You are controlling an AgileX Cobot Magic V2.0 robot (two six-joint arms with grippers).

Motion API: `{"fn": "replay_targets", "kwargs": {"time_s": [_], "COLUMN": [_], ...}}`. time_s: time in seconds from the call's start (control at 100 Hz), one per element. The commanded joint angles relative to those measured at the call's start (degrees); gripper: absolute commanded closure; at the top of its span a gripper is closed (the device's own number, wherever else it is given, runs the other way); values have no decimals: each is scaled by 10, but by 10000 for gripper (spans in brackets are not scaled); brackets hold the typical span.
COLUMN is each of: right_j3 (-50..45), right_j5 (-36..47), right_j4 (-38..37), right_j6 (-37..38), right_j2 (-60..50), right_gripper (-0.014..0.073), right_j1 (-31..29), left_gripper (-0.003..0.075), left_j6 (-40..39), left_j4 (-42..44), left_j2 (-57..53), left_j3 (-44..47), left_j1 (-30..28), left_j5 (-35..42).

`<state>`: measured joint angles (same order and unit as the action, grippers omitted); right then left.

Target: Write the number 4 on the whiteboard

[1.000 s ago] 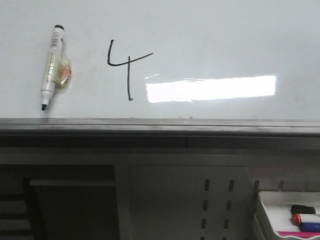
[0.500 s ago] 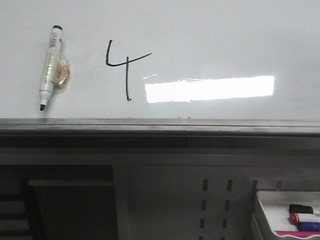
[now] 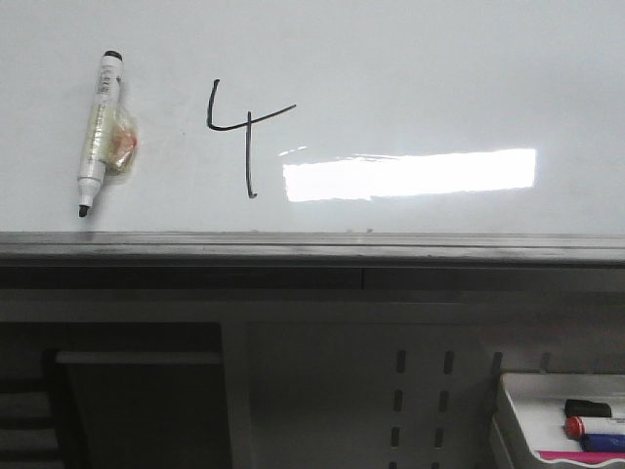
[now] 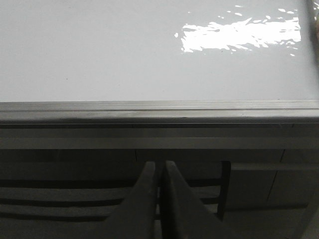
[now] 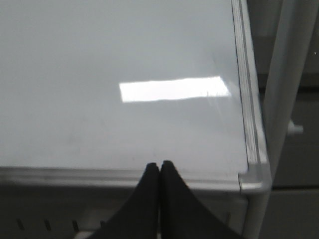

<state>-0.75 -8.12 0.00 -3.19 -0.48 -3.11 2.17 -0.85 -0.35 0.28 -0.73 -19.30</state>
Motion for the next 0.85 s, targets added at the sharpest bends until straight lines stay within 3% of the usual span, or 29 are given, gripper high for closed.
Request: {"fn": "replay_targets", "kwargs": {"time_s": [0.0, 0.06, 0.19, 0.84], "right_j3": [-15, -11, -12, -12], "right_j5": [30, -38, -103, -103], "right_j4": [-4, -5, -5, -5], "right_j6": [2, 2, 2, 2], "right_j2": [-9, -9, -9, -9], "right_gripper": [646, 646, 646, 646], "right_j1": [-9, -9, -9, -9], "left_gripper": [741, 741, 741, 741], "left_j6": [0, 0, 0, 0], "left_j4": [0, 0, 0, 0], "left_j2": [-14, -14, -14, -14], "left_j3": [19, 19, 19, 19], "left_j1": [0, 0, 0, 0], "left_j5": [31, 31, 31, 31]}}
